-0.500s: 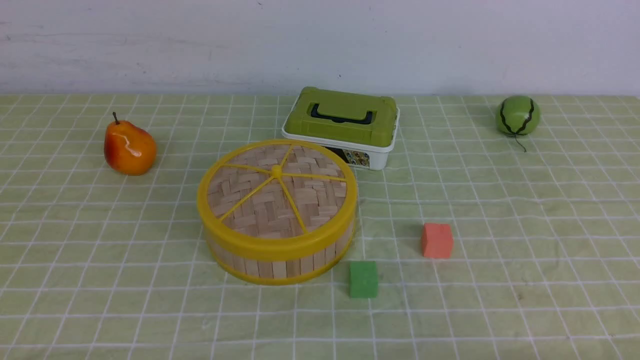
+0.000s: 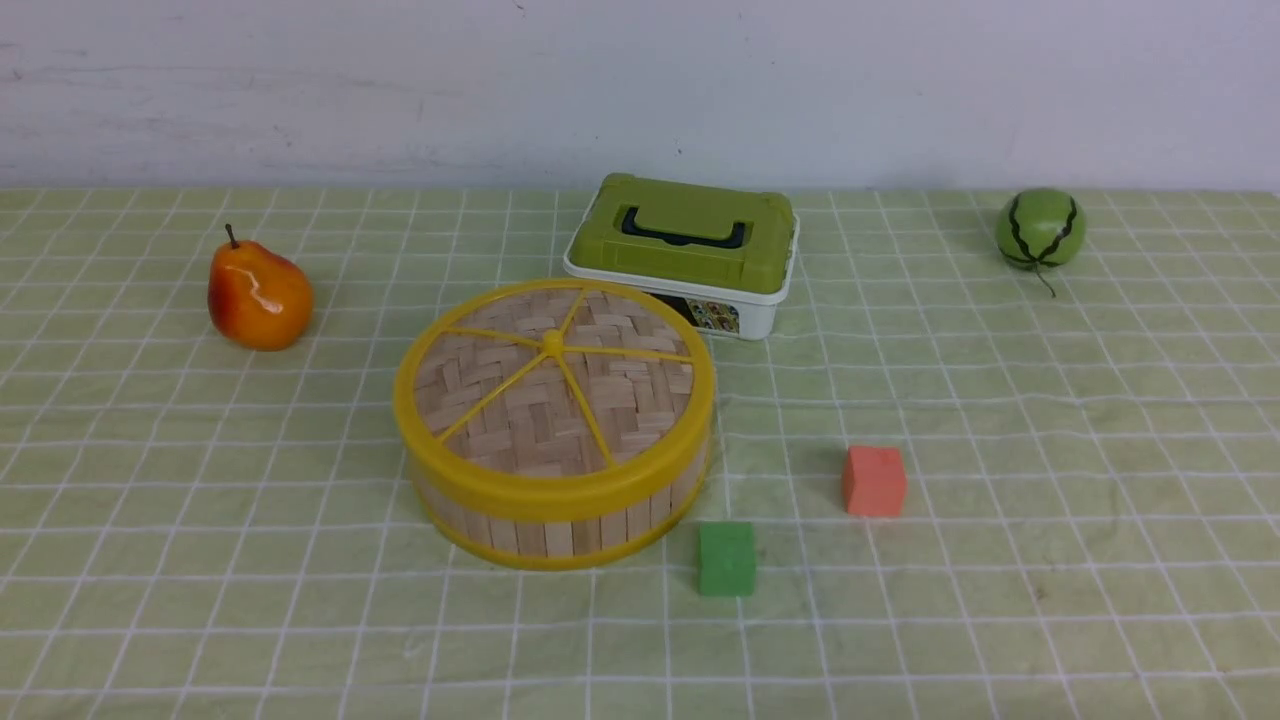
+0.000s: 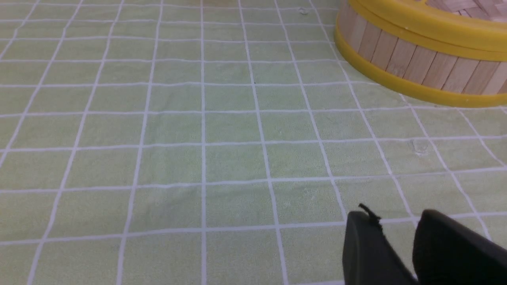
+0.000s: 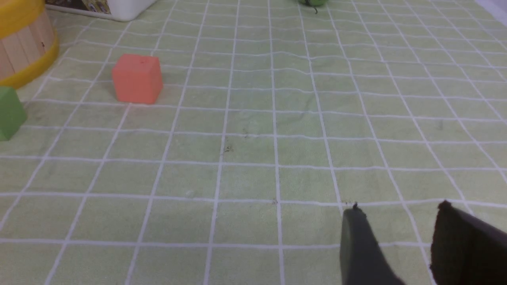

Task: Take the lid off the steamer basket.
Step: Use the left arm to lift the lid of the steamer

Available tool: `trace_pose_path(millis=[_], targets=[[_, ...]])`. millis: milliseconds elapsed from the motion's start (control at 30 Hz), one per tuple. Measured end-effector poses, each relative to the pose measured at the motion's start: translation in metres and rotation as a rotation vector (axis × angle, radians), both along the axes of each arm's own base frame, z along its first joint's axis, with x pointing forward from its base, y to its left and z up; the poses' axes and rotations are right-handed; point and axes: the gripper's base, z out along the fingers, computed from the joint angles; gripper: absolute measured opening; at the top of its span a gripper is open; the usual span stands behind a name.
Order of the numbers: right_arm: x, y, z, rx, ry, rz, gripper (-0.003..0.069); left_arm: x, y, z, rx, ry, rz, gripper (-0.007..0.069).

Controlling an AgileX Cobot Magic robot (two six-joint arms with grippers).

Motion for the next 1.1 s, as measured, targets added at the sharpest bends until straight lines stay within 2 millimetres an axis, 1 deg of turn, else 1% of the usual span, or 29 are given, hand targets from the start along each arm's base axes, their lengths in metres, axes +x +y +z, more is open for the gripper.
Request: trace_pose_path(millis=[533, 667, 767, 867, 933, 967, 1000, 1033, 1067, 1100], targets=[[0.0, 0.0, 0.0, 0.0, 0.0, 0.0, 0.0243, 0.0, 0.0, 0.0, 0.001, -0.003, 0.0, 0.02], [0.0, 0.0, 0.0, 0.0, 0.0, 0.0, 0.0243, 0.001, 0.0, 0.004, -0.003, -0.046, 0.003, 0.0204], [0.0, 0.0, 0.0, 0.0, 0.0, 0.0, 0.0243, 0.004, 0.0, 0.014, -0.013, -0.158, 0.009, 0.0206], [0.0, 0.0, 0.0, 0.0, 0.0, 0.0, 0.0243, 0.005, 0.001, 0.028, -0.028, -0.313, 0.017, 0.0209], [0.0, 0.0, 0.0, 0.0, 0.0, 0.0, 0.0241, 0.004, 0.002, 0.041, -0.041, -0.46, 0.025, 0.0211], [0.0, 0.0, 0.0, 0.0, 0.0, 0.0, 0.0241, 0.004, 0.002, 0.043, -0.043, -0.483, 0.027, 0.0212], [0.0, 0.0, 0.0, 0.0, 0.0, 0.0, 0.0241, 0.003, 0.003, 0.05, -0.05, -0.559, 0.031, 0.0213], [0.0, 0.0, 0.0, 0.0, 0.0, 0.0, 0.0241, 0.002, 0.003, 0.051, -0.051, -0.569, 0.031, 0.0214], [0.0, 0.0, 0.0, 0.0, 0.0, 0.0, 0.0241, 0.0, 0.003, 0.059, -0.059, -0.655, 0.036, 0.0215], [0.0, 0.0, 0.0, 0.0, 0.0, 0.0, 0.0241, -0.001, 0.003, 0.061, -0.062, -0.689, 0.038, 0.0216]])
